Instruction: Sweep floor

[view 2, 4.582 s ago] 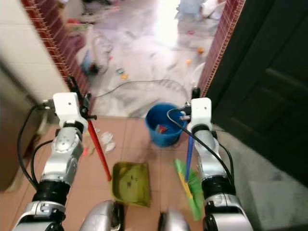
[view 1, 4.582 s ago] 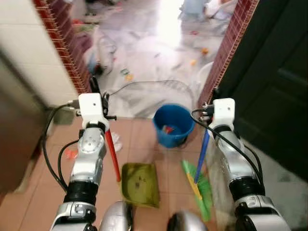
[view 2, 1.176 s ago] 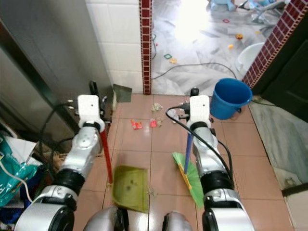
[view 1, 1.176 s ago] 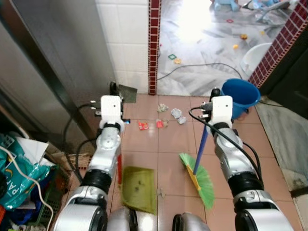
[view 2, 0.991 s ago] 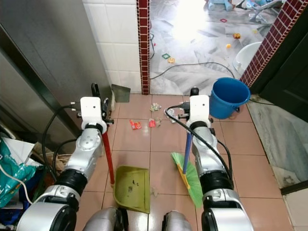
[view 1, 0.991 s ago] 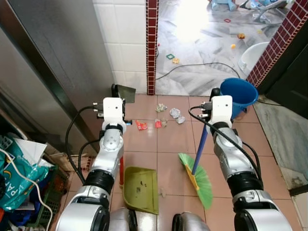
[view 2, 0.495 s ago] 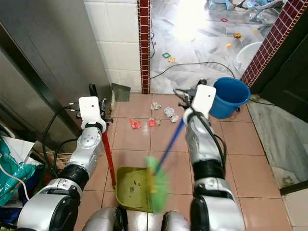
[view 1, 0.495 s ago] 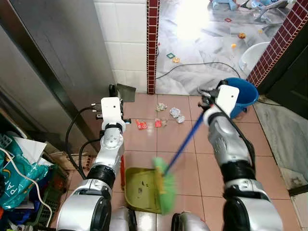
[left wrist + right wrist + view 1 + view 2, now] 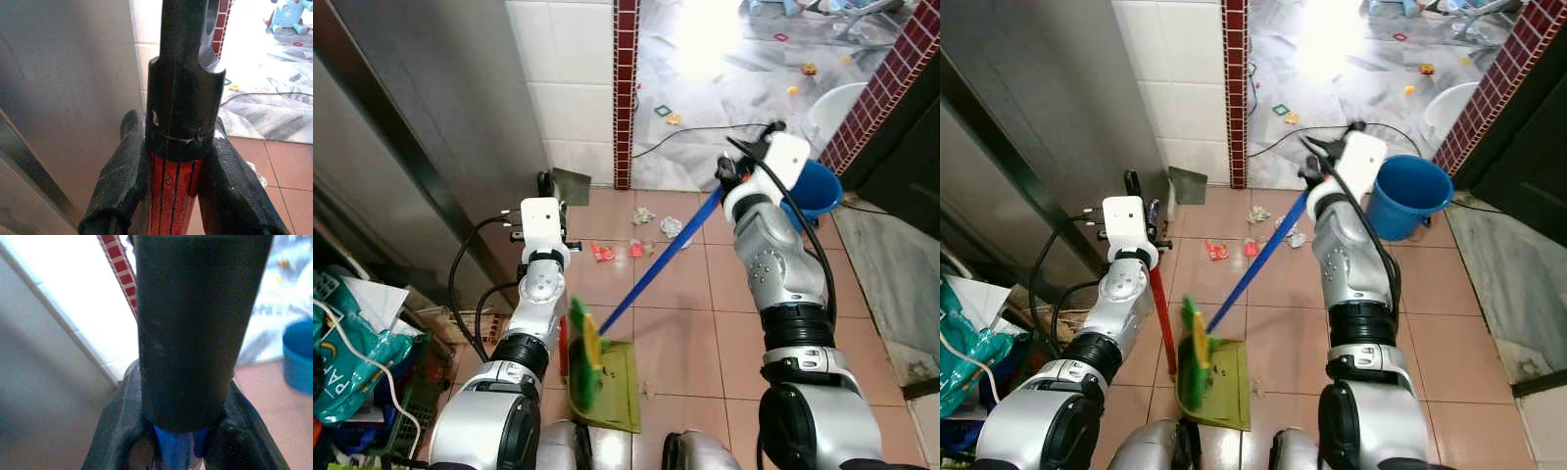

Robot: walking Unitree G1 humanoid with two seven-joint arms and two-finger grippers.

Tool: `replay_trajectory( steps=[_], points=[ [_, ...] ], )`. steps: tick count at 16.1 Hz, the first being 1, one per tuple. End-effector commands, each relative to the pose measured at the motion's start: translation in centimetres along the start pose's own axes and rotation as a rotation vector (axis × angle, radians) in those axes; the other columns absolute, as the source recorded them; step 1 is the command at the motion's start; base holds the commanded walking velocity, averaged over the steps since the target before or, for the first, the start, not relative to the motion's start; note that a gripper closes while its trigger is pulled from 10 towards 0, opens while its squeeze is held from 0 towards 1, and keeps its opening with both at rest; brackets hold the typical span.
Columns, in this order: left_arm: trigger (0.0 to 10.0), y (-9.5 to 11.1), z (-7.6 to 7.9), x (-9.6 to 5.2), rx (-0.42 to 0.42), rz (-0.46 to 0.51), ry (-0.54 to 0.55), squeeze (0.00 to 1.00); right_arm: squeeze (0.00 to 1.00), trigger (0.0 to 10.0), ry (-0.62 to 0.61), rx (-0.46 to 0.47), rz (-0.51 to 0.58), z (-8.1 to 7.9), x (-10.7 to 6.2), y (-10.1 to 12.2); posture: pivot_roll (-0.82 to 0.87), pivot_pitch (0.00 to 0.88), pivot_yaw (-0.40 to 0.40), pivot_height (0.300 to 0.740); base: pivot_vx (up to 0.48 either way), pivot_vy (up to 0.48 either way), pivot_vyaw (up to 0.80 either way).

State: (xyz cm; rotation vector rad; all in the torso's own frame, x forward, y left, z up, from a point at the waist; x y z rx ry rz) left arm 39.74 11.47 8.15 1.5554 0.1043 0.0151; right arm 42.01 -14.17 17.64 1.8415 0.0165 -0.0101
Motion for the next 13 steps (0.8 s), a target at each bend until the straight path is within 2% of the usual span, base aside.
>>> replay_trajectory(
  steps=[1, 3, 4, 5, 9, 10, 11, 13],
  points=[
    [10.0, -0.9, 0.8, -0.3, -0.026, -0.038, -0.020, 0.00, 0.00, 10.0, 0.015, -0.089, 0.109, -0.1, -0.2, 2.6, -0.07, 0.104, 0.010, 0.740, 0.000, 0.000, 0.00],
    [10.0, -0.4, 0.6, -0.3, -0.002, -0.010, -0.013, 0.00, 0.00, 10.0, 0.022, -0.150, 0.149, 0.0, -0.4, 3.5, -0.08, 0.109, 0.014, 0.740, 0.000, 0.000, 0.00],
    [10.0, 1.4, 0.4, -0.1, 0.027, 0.075, -0.012, 0.00, 0.00, 10.0, 0.022, -0.251, 0.246, 0.3, -1.0, 5.5, -0.09, 0.115, 0.016, 0.740, 0.000, 0.000, 0.00],
    [10.0, 2.1, 0.1, 0.0, 0.005, 0.100, 0.002, 0.00, 0.00, 10.0, 0.020, -0.301, 0.277, 0.6, -1.2, 6.0, -0.09, 0.118, 0.017, 0.740, 0.000, 0.000, 0.00],
    [10.0, 5.7, -1.7, -0.1, -0.027, 0.246, 0.096, 0.00, 0.00, 10.0, -0.036, -0.375, 0.263, 2.1, -1.6, 5.4, -0.08, 0.125, 0.010, 0.740, 0.000, 0.000, 0.00],
    [10.0, 6.9, -1.9, -0.1, -0.006, 0.278, 0.069, 0.00, 0.00, 10.0, -0.045, -0.401, 0.228, 2.3, -1.7, 4.6, -0.08, 0.129, 0.011, 0.740, 0.000, 0.000, 0.00],
    [10.0, 7.0, -1.8, -0.1, -0.003, 0.276, 0.061, 0.00, 0.00, 10.0, -0.046, -0.401, 0.223, 2.3, -1.7, 4.5, -0.08, 0.129, 0.011, 0.740, 0.000, 0.000, 0.00],
    [10.0, 6.6, -2.2, -0.3, 0.057, 0.232, 0.040, 0.00, 0.00, 10.0, -0.057, -0.420, 0.157, 2.8, -1.7, 2.9, -0.07, 0.134, 0.013, 0.740, 0.000, 0.000, 0.00]
  ],
)
Point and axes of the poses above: a point about 5 cm out from each wrist's last joint towards the gripper, its own x axis pointing out of the wrist towards the gripper, its own y axis along the axis of the wrist's last joint, z = x × y, the point moved 5 cm from there along x, pointing out of the wrist towards the gripper, and after that the axes turned 1 degree about -x, right-handed, at the moved point
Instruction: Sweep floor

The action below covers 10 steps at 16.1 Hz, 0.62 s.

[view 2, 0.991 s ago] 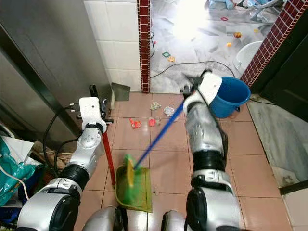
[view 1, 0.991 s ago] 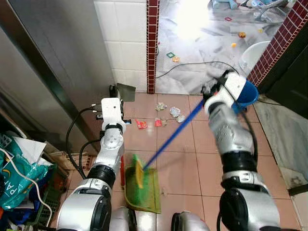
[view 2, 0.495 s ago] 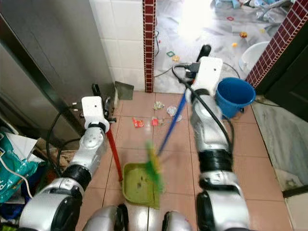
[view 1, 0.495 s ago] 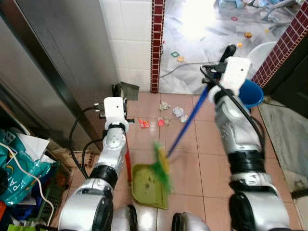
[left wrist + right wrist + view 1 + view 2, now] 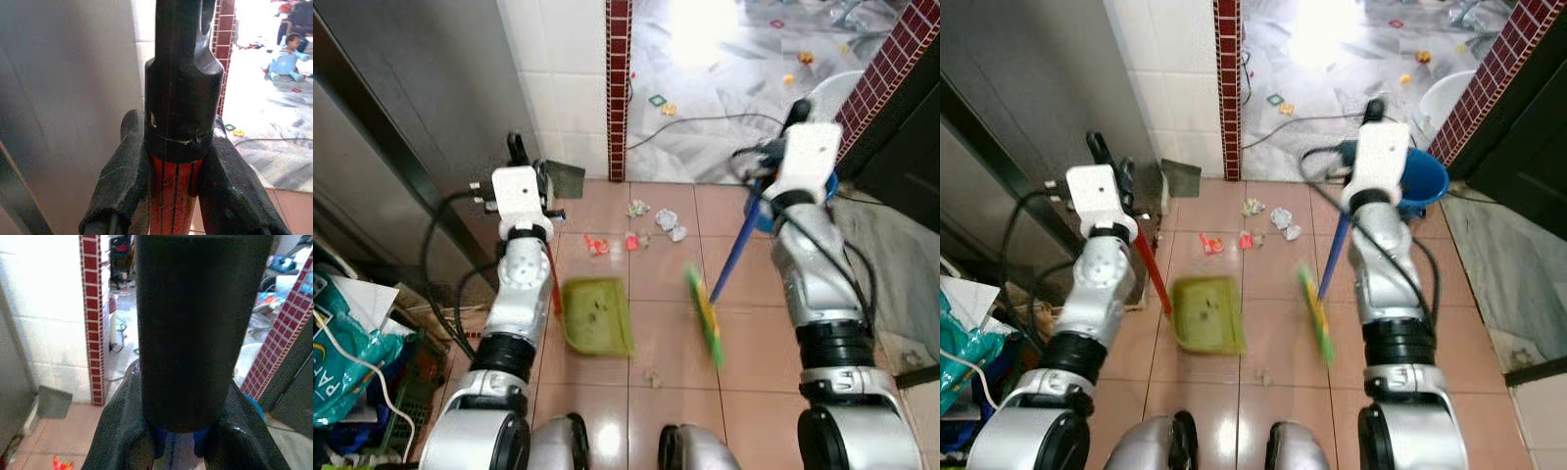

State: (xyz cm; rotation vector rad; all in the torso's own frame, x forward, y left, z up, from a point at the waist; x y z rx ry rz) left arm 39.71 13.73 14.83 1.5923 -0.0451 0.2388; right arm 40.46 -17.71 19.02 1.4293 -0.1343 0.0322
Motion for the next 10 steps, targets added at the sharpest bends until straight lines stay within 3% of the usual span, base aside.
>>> replay_trajectory(
  steps=[1, 3, 5, 7, 10],
  points=[
    [10.0, -0.7, -0.1, -0.5, 0.058, -0.031, -0.036, 0.00, 0.00, 10.0, 0.003, -0.002, -0.013, -0.2, -0.1, -0.2, -0.07, 0.135, 0.014, 0.740, 0.000, 0.000, 0.00],
    [10.0, -2.4, -0.3, -1.3, 0.101, -0.101, -0.054, 0.00, 0.00, 10.0, 0.017, 0.016, -0.045, -0.6, -0.3, -0.9, -0.08, 0.137, 0.014, 0.740, 0.000, 0.000, 0.00],
    [10.0, -4.6, 0.5, -2.1, 0.141, -0.210, -0.100, 0.00, 0.00, 10.0, 0.012, 0.041, -0.087, -0.5, -0.3, -1.6, -0.08, 0.137, 0.010, 0.740, 0.000, 0.000, 0.00],
    [10.0, -5.2, 1.4, -2.3, 0.134, -0.240, -0.130, 0.00, 0.00, 10.0, -0.008, 0.021, -0.121, 0.0, -0.3, -2.2, -0.09, 0.138, 0.009, 0.740, 0.000, 0.000, 0.00],
    [10.0, -6.0, 3.1, -2.6, 0.113, -0.284, -0.158, 0.00, 0.00, 10.0, -0.022, 0.066, -0.189, 0.1, -0.4, -3.2, -0.09, 0.138, 0.009, 0.740, 0.000, 0.000, 0.00]
  ],
)
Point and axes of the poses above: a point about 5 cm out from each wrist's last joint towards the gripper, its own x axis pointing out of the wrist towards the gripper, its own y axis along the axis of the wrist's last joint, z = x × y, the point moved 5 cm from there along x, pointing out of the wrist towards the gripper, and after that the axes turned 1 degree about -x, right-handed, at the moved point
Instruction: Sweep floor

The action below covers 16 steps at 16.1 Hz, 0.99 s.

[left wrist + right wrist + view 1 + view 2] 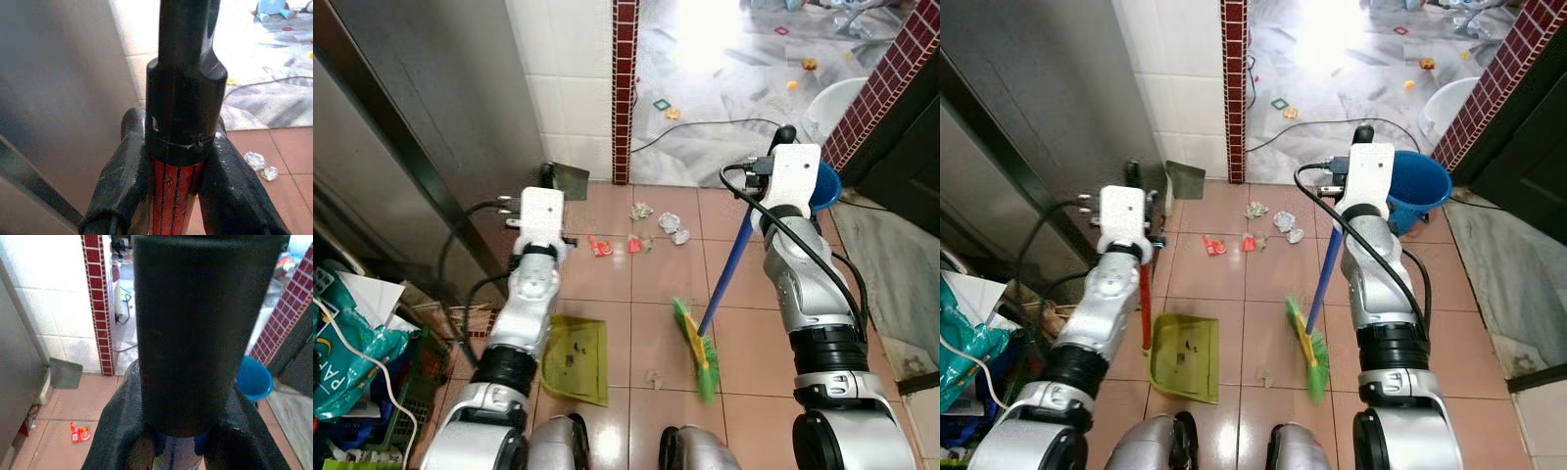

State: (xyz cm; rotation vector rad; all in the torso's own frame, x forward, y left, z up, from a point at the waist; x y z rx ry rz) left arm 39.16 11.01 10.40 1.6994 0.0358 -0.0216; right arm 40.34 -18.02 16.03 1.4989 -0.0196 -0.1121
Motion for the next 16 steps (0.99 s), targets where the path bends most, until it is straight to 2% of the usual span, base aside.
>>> replay_trajectory(
  steps=[1, 2, 5, 6, 7, 8, 10, 12, 13, 16],
  points=[
    [10.0, -2.7, 1.7, -0.5, -0.036, -0.135, -0.049, 0.00, 0.00, 10.0, 0.001, 0.036, -0.066, -0.2, 0.1, -0.9, -0.09, 0.138, 0.009, 0.740, 0.000, 0.000, 0.00],
    [10.0, -3.2, 3.0, -0.7, -0.038, -0.178, -0.095, 0.00, 0.00, 10.0, 0.013, 0.076, -0.107, -0.6, 0.0, -1.4, -0.09, 0.138, 0.009, 0.740, 0.000, 0.000, 0.00],
    [10.0, -3.7, 4.5, -1.1, -0.018, -0.223, -0.161, 0.00, 0.00, 10.0, 0.037, 0.122, -0.149, -1.2, 0.0, -1.8, -0.10, 0.137, 0.013, 0.740, 0.000, 0.000, 0.00],
    [10.0, -3.7, 4.6, -1.1, -0.019, -0.223, -0.161, 0.00, 0.00, 10.0, 0.031, 0.138, -0.148, -1.2, 0.0, -1.7, -0.10, 0.137, 0.013, 0.740, 0.000, 0.000, 0.00],
    [10.0, -4.0, 4.5, -1.1, -0.038, -0.235, -0.155, 0.00, 0.00, 10.0, 0.022, 0.203, -0.140, -1.2, 0.1, -1.4, -0.09, 0.137, 0.013, 0.740, 0.000, 0.000, 0.00],
    [10.0, -4.6, 4.4, -1.3, -0.086, -0.269, -0.140, 0.00, 0.00, 10.0, -0.004, 0.341, -0.113, -1.4, 0.2, -0.8, -0.09, 0.138, 0.011, 0.740, 0.000, 0.000, 0.00],
    [10.0, -4.9, 4.3, -1.4, -0.124, -0.292, -0.132, 0.00, 0.00, 10.0, -0.034, 0.441, -0.085, -1.3, 0.3, -0.1, -0.09, 0.138, 0.011, 0.740, 0.000, 0.000, 0.00],
    [10.0, -5.3, 4.4, -1.5, -0.155, -0.316, -0.125, 0.00, 0.00, 10.0, -0.041, 0.477, -0.032, -1.5, 0.7, 1.4, -0.09, 0.138, 0.011, 0.740, 0.000, 0.000, 0.00],
    [10.0, -5.4, 4.4, -1.6, -0.166, -0.325, -0.123, 0.00, 0.00, 10.0, -0.038, 0.530, -0.004, -1.6, 0.9, 2.4, -0.09, 0.137, 0.013, 0.740, 0.000, 0.000, 0.00],
    [10.0, -5.5, 4.5, -1.6, -0.177, -0.333, -0.123, 0.00, 0.00, 10.0, -0.015, 0.554, 0.035, -1.7, 1.2, 3.9, -0.09, 0.135, 0.012, 0.740, 0.000, 0.000, 0.00]
  ],
)
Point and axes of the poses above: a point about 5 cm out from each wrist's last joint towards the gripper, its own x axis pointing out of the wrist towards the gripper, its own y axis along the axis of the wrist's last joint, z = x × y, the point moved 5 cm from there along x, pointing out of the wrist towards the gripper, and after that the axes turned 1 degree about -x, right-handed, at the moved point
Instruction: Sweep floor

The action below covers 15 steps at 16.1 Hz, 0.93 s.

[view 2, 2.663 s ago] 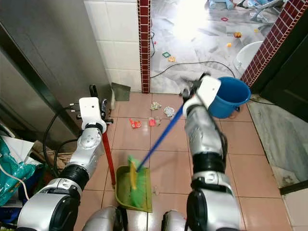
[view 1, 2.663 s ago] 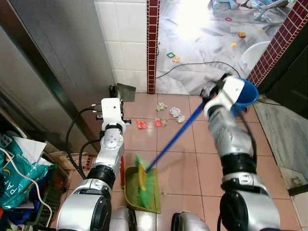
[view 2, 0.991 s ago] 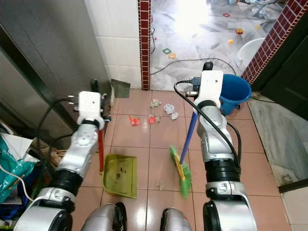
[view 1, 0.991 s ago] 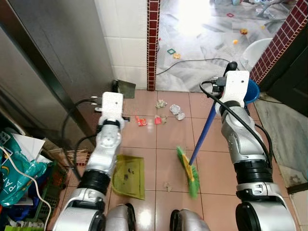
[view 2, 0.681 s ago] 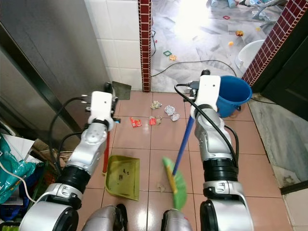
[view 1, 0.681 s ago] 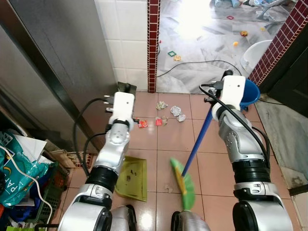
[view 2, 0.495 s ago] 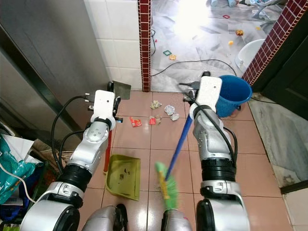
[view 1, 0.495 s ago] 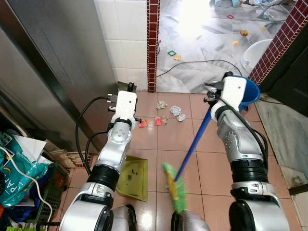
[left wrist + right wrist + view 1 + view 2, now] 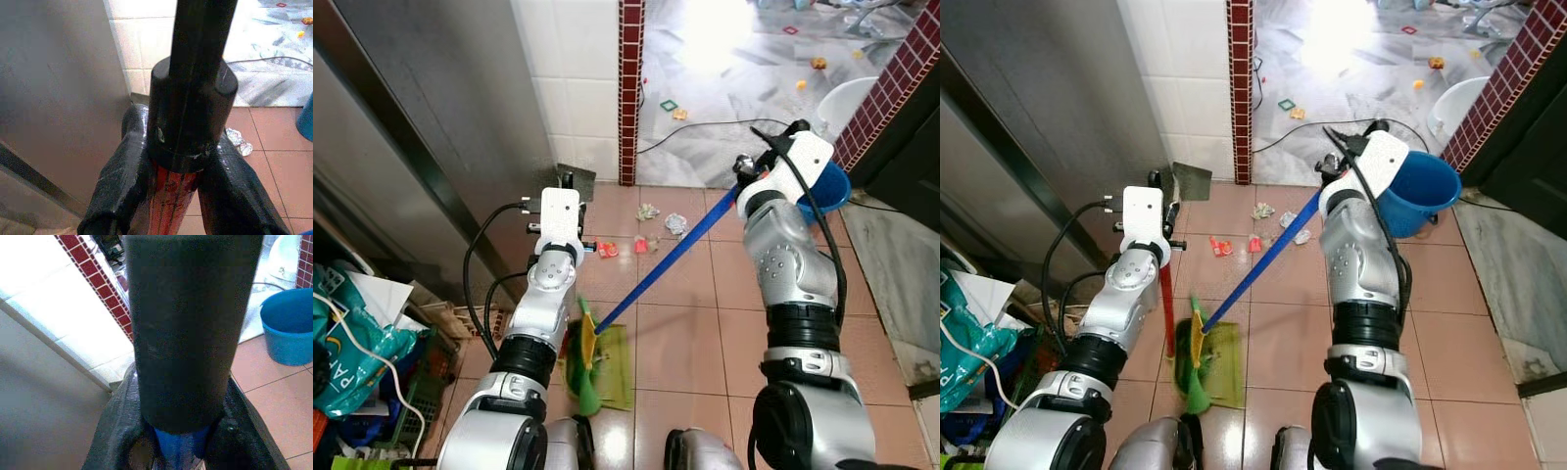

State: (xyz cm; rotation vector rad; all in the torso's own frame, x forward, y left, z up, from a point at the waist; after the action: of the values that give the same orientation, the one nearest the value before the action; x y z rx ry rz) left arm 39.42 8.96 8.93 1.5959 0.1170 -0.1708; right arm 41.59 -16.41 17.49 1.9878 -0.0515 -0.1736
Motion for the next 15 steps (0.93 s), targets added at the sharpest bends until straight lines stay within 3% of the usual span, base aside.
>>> replay_trajectory(
  steps=[1, 5, 9, 13, 15],
  points=[
    [10.0, -4.8, 1.9, -1.1, -0.090, -0.193, -0.061, 0.00, 0.00, 10.0, 0.070, 0.025, 0.088, -1.5, 0.1, 2.5, -0.09, 0.134, 0.012, 0.740, 0.000, 0.000, 0.00],
    [10.0, -3.3, 0.8, -0.8, -0.148, -0.123, -0.018, 0.00, 0.00, 10.0, 0.182, -0.229, 0.184, -2.4, -0.6, 4.1, -0.09, 0.141, -0.006, 0.740, 0.000, 0.000, 0.00],
    [10.0, -0.9, -2.1, -0.8, -0.109, -0.014, 0.036, 0.00, 0.00, 10.0, 0.267, -0.423, 0.242, -2.7, -1.1, 5.5, -0.09, 0.152, -0.016, 0.740, 0.000, 0.000, 0.00],
    [10.0, -1.2, -3.6, -1.6, -0.128, -0.010, 0.067, 0.00, 0.00, 10.0, 0.315, -0.555, 0.174, -1.5, -1.1, 2.3, -0.07, 0.135, 0.020, 0.740, 0.000, 0.000, 0.00],
    [10.0, -1.5, -3.9, -2.1, -0.154, -0.021, 0.081, 0.00, 0.00, 10.0, 0.348, -0.574, 0.117, -1.6, -1.3, 0.4, -0.07, 0.125, 0.042, 0.740, 0.000, 0.000, 0.00]
  ],
)
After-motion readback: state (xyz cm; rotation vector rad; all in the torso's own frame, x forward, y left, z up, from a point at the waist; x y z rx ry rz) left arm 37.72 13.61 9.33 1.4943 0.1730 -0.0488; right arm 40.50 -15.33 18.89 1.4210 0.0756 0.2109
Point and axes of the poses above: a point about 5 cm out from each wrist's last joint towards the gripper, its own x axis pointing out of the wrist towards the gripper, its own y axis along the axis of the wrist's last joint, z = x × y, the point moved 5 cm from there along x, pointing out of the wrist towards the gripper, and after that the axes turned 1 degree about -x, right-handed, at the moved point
